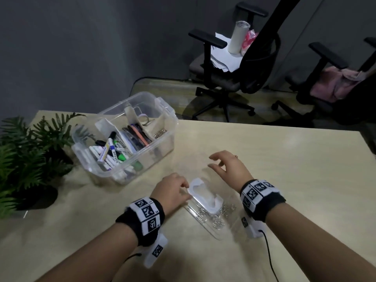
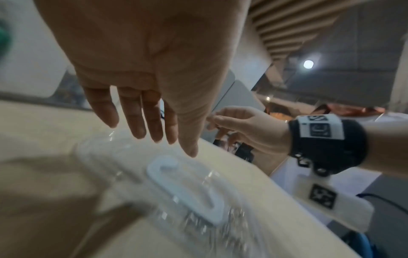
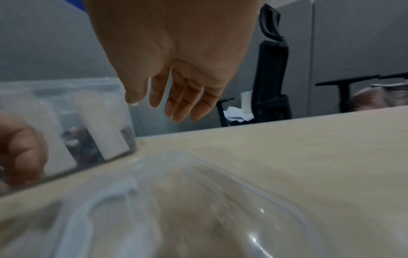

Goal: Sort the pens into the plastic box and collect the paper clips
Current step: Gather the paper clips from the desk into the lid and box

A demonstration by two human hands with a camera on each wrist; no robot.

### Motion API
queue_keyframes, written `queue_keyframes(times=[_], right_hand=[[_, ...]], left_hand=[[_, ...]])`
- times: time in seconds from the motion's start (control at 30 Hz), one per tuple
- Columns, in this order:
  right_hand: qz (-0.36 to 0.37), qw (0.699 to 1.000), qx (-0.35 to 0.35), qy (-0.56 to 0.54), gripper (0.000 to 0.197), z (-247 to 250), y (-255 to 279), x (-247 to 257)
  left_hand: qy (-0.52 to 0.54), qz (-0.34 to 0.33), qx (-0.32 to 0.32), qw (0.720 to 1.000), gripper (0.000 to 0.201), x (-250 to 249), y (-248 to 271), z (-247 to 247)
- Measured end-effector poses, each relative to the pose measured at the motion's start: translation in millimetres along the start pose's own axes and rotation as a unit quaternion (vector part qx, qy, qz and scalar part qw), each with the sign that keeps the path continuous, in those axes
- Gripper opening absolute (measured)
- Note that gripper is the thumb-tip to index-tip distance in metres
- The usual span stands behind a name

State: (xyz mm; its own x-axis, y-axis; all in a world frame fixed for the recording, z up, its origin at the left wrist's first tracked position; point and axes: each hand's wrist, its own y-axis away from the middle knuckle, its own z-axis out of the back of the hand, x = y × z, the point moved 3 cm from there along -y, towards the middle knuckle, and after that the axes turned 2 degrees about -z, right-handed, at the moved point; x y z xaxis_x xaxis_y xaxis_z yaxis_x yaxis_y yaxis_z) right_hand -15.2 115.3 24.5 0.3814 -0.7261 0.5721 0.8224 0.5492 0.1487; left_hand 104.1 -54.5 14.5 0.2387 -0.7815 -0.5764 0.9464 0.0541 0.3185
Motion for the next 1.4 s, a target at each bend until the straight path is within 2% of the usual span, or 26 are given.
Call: queue_keyframes(times=[0.1,0.2,0.43,0.63,0.73,0.83,0.9,0.97,1.13,1.4], right_hand=[[-0.061,0.997,0.046,0.032,0.029,-7.4,38.1,-50.2],[-0.085,0.993,0.068,0.054,0.032,-14.9,61.0,-83.3],[-0.043,0.986,0.095,0.128,0.033,-29.2,80.1,-94.4],[0.014,0.979,0.130,0.159,0.033,-40.3,98.5,-93.6],[0.014,0.982,0.138,0.130,0.037,-40.8,101.2,-92.1],[-0.007,0.986,0.128,0.105,0.056,-40.1,94.7,-92.4],[-0.010,0.982,0.141,0.127,0.063,-41.6,90.8,-91.3],[-0.003,0.978,0.156,0.138,0.061,-43.8,89.2,-88.9],[0.019,0.977,0.201,0.064,0.055,-55.1,95.6,-84.7],[-0.011,0.984,0.178,-0.021,0.052,-63.6,100.6,-79.6]], left_hand=[[-0.081,0.040,0.018,0.996,0.037,9.5,5.7,-35.7],[-0.120,0.053,0.015,0.991,0.043,14.3,9.9,-58.5],[-0.124,0.014,-0.004,0.992,0.038,0.2,18.3,-84.3],[-0.102,-0.008,0.023,0.995,0.043,-11.4,26.1,-100.1],[-0.087,-0.005,0.009,0.996,0.044,-15.6,27.8,-107.3],[-0.068,0.018,-0.011,0.997,0.042,-17.8,27.9,-113.7],[-0.061,0.024,-0.008,0.998,0.041,-20.3,27.2,-119.0],[-0.054,0.023,0.001,0.998,0.042,-23.9,26.3,-123.5],[-0.068,0.029,0.015,0.997,0.050,-34.4,25.0,-133.2],[-0.099,0.011,-0.021,0.995,0.050,-36.1,11.4,-119.9]])
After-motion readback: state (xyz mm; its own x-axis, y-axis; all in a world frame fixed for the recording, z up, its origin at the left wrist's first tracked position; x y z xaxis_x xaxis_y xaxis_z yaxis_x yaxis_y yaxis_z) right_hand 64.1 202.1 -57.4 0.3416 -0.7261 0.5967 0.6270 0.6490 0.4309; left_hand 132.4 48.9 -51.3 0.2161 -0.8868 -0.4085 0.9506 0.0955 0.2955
